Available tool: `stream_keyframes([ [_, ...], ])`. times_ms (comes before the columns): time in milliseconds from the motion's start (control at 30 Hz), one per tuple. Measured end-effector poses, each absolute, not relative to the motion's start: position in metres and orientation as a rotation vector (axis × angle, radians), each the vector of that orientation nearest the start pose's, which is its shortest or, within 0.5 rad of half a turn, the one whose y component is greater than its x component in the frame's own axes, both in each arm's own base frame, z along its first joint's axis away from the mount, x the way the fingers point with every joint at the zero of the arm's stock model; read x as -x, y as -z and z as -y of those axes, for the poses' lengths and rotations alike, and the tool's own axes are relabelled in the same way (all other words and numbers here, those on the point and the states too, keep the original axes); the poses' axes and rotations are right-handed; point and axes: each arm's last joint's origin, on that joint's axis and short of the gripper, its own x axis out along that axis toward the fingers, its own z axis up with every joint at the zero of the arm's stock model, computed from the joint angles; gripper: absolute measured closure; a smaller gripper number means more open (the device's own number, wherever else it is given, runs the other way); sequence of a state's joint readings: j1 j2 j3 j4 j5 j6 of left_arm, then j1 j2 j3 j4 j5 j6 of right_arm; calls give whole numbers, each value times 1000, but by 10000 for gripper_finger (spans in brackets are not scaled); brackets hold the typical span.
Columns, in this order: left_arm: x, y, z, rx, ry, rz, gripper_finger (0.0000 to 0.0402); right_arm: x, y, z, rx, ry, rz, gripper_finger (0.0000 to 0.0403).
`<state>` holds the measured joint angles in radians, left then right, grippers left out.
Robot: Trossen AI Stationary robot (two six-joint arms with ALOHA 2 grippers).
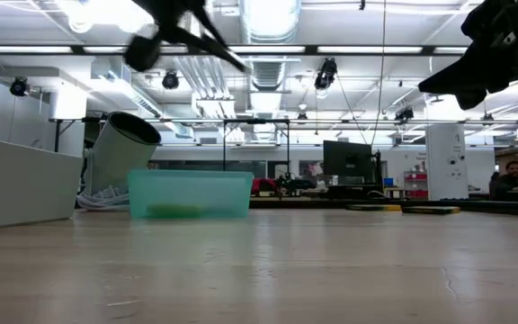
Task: Pick & Place School Supplies
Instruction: Put the yellow crayon box into the gray bin
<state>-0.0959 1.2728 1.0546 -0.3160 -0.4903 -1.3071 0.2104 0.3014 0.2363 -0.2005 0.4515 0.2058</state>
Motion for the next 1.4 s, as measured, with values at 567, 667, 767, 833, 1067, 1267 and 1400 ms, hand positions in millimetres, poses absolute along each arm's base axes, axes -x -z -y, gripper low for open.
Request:
stream_keyframes([
  [567, -221, -319, 65, 1083, -674, -306, 361, -107, -201, -9, -116, 292, -224, 394],
  [667, -210, -311, 71, 1094, -731, -385, 362, -107, -201, -9, -136, 319, -217, 394],
  [767, -195, -301, 77, 1110, -812, -495, 361, -107, -201, -8, -156, 354, -207, 394],
  [833, -185, -297, 81, 1114, -859, -562, 358, -106, -201, -7, -156, 374, -204, 394],
  [1067, -159, -296, 92, 1106, -886, -663, 359, -106, -201, -6, -151, 419, -197, 394],
  [1267, -138, -294, 86, 1118, -1046, -738, 359, -106, -201, -5, -176, 452, -186, 394],
  [1400, -132, -291, 84, 1108, -1108, -814, 359, -106, -201, -5, -178, 452, -186, 394],
])
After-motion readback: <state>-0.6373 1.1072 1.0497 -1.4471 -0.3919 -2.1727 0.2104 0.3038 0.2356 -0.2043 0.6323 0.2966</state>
